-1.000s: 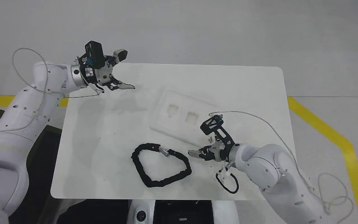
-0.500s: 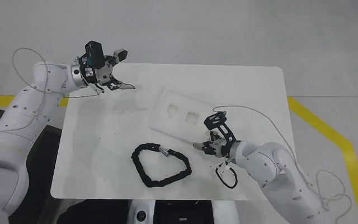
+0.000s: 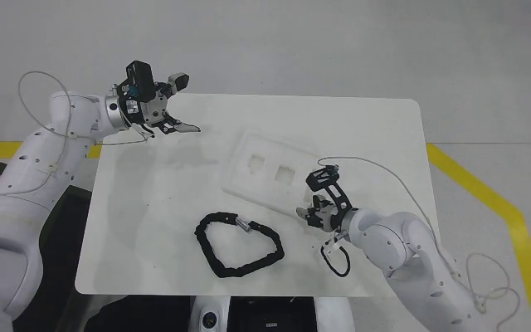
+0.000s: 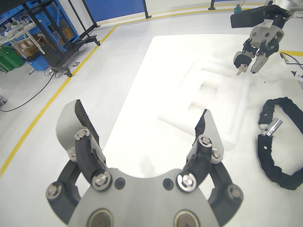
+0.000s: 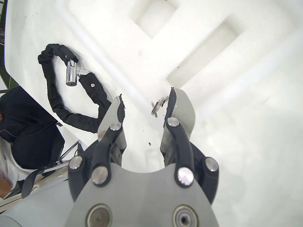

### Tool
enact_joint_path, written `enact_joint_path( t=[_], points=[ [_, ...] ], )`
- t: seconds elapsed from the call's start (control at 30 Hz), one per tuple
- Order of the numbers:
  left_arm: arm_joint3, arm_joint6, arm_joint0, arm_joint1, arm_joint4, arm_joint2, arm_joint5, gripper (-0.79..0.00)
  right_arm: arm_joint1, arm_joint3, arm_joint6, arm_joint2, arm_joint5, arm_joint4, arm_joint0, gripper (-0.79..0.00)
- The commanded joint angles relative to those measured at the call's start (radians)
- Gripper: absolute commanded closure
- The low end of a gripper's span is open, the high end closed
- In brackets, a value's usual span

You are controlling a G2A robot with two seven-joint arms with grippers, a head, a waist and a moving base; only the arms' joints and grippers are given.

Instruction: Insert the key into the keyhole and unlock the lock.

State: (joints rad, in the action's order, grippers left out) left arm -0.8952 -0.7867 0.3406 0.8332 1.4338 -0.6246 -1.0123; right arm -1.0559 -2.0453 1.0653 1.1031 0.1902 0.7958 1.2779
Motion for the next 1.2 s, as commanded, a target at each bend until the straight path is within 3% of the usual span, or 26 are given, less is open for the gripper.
enact_joint_path(
  t=[0.0,0.3,0.47,0.5,1.17],
  points=[
    [0.0,0.0,0.0,0.0,0.0,0.0,0.0,-0.785,0.0,0.0,0.001,0.001,0.005,0.005,0.0,-0.311],
    [0.0,0.0,0.0,0.0,0.0,0.0,0.0,-0.785,-0.003,0.008,0.017,-0.005,0.006,0.022,-0.003,-0.203],
    [0.0,0.0,0.0,0.0,0.0,0.0,0.0,-0.785,-0.004,0.016,0.021,-0.009,0.005,0.03,-0.007,-0.009],
    [0.0,0.0,0.0,0.0,0.0,0.0,0.0,-0.785,-0.005,0.017,0.019,-0.009,0.005,0.031,-0.008,0.0],
    [0.0,0.0,0.0,0.0,0.0,0.0,0.0,-0.785,-0.002,-0.036,-0.004,0.05,0.061,0.156,0.01,0.0]
  ],
)
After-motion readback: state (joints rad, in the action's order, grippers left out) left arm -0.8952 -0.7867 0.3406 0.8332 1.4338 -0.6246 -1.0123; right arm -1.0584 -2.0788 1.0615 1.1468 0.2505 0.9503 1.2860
